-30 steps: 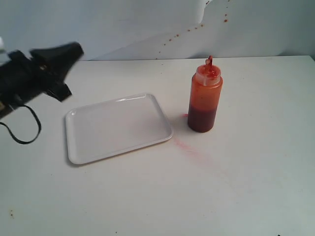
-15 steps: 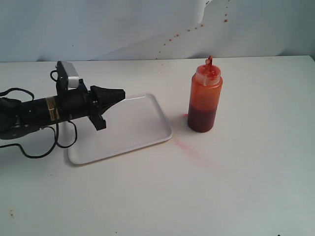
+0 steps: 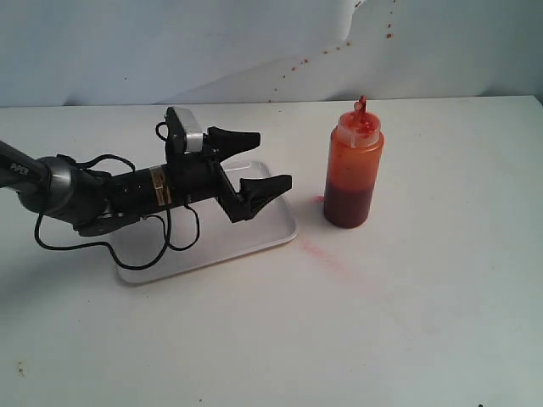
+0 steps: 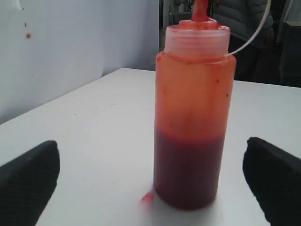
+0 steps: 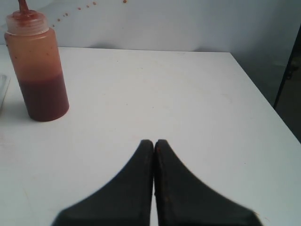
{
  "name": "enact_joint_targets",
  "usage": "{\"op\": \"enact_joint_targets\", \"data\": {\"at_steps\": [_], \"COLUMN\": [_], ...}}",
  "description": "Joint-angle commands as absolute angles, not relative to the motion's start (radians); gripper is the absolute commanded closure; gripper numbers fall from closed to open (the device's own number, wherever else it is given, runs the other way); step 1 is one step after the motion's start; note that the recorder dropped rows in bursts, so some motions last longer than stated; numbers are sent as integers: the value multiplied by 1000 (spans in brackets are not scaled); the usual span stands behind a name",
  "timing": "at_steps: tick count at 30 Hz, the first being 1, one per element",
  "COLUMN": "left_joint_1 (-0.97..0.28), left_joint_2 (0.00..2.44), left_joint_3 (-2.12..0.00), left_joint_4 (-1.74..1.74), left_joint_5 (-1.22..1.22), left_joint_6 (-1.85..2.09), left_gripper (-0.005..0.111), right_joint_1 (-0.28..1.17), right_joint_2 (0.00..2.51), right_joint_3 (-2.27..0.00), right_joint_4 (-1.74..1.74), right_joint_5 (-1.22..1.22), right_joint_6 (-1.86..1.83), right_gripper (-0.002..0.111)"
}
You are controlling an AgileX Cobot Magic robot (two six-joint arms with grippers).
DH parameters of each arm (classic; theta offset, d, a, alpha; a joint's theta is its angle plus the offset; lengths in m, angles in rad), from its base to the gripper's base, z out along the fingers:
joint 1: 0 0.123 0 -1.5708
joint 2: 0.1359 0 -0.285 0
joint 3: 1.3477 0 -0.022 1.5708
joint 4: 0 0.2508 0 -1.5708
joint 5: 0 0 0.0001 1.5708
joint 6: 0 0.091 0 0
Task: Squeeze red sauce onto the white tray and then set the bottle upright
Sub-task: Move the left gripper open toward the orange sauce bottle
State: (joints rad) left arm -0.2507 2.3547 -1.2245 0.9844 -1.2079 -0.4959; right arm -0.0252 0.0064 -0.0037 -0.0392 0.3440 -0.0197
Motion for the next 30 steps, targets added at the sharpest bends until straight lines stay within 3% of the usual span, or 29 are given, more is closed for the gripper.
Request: {"op": "enact_joint_targets", "data": {"at_steps": [1, 14, 30], "left_joint_1": [-269, -400, -434], "left_joint_2": [2353, 2408, 2586], "left_joint_3": [-1233, -1313, -1553], "left_joint_4": [984, 1037, 1030], "left_joint_5": [-1221, -1068, -1020], "left_joint_6": [-498, -499, -624], "left_gripper": [4, 4, 4], "right_joint_1": [-32, -32, -32], "right_joint_2": [0, 0, 0], "right_joint_3": [0, 0, 0], "right_joint_4": [-40, -40, -40], "right_joint_5": [342, 342, 342], "right_joint_6": [-22, -22, -22], "right_gripper": [108, 108, 108]}}
